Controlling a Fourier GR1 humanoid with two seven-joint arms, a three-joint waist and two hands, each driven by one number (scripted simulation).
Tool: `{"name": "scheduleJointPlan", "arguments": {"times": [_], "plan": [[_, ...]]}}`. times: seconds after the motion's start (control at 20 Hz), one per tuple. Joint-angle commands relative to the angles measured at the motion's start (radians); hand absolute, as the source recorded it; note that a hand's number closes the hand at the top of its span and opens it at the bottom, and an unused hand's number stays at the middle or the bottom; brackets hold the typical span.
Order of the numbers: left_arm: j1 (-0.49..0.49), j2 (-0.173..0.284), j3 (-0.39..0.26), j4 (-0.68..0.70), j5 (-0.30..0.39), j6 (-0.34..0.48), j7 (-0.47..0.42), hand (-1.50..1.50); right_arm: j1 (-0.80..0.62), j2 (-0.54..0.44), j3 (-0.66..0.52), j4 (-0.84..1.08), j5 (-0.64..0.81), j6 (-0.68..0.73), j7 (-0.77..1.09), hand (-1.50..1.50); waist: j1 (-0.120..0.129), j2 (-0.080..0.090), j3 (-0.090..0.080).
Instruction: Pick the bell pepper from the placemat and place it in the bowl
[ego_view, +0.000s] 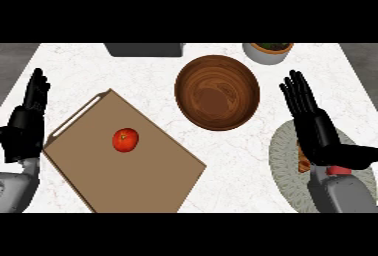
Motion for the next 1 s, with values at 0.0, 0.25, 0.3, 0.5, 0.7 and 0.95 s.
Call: {"name": "scheduleJointPlan", "arguments": {"times": [0.0,0.25,0.3,0.5,0.7,0.95], "plan": [[-0.052,-0.017,0.079,0.078,0.024,-0.082,-0.045,0.0,-0.026,0.043,0.025,0.018,0.074,-0.014,0.023,-1.5,-0.005,-0.001,0.007],[-0.072,-0.014,0.137,-0.04,0.179,-0.161,0.002,0.0,-0.119,0.002,0.074,0.116,0.149,0.049,-0.011,-1.5,0.005,0.001,0.007],[-0.02,-0.019,0.09,-0.039,0.128,-0.115,0.013,0.0,-0.071,-0.266,0.044,0.13,0.429,-0.074,0.014,-1.5,-0.026,-0.011,-0.027],[-0.022,-0.026,0.112,-0.071,0.188,-0.149,0.041,0.0,0.073,-0.048,0.04,0.112,0.581,-0.47,-0.122,-1.5,-0.023,-0.009,0.006],[-0.005,-0.036,0.118,-0.049,0.193,-0.173,0.02,0.0,0.192,-0.042,0.167,-0.045,0.795,-0.569,0.032,-1.5,-0.027,-0.009,0.004],[0.0,-0.023,0.145,-0.079,0.209,-0.166,0.058,0.0,0.331,-0.142,0.178,-0.196,1.054,-0.533,0.285,-1.5,-0.045,-0.015,0.001]]}}
